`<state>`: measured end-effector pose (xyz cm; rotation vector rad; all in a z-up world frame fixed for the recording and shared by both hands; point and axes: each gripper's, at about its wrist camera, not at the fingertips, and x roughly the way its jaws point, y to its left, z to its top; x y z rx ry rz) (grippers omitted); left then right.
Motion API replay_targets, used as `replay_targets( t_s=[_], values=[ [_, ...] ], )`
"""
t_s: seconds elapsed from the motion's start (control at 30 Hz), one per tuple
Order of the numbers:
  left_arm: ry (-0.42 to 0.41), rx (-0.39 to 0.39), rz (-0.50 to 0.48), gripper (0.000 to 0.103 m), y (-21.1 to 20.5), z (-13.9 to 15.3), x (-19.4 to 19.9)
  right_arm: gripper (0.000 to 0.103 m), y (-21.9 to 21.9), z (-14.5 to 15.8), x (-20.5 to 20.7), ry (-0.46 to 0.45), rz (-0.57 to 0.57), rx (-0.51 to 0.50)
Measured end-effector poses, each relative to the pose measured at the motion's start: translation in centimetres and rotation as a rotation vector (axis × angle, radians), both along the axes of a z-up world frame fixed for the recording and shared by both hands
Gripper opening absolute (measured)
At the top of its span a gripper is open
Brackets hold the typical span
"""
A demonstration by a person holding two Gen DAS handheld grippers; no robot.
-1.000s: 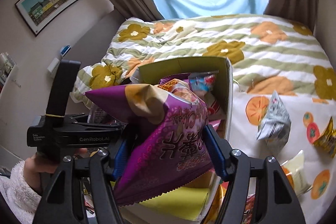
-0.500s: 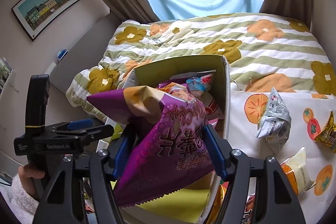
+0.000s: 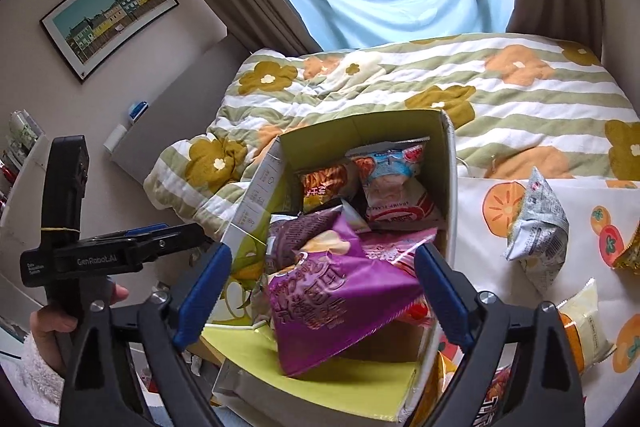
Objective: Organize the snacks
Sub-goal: 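Carry both bags over the box and release them inside with both tools, then grasp the Tatre chip bag with the left tool while the right tool grasps the pink-white bag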
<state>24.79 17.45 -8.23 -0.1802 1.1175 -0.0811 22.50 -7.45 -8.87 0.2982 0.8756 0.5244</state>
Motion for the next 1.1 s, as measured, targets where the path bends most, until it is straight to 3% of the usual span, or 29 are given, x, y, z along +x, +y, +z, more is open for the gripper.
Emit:
replay_targets(
  t_s=[0.5,0.8,1.1],
  values=[
    [-0.018,-0.029,-0.093,0.103,-3.8,-0.4,-2.0,0.091,-2.3,1.2,-3.8,-0.05,-0.083,-0.078],
    [-0.064,-0.016,-0.159,0.103,-12.0,1.1,-4.4,0.091,-10.8,2.6,-6.8,-0.101,-0.175,-0.092],
    [-0.004,-0.013,-0.136,0.103,-21.3,-0.9,-8.1,0.093,-18.7,0.7,-9.1,-0.054,-0.154,-0.128]
  ],
)
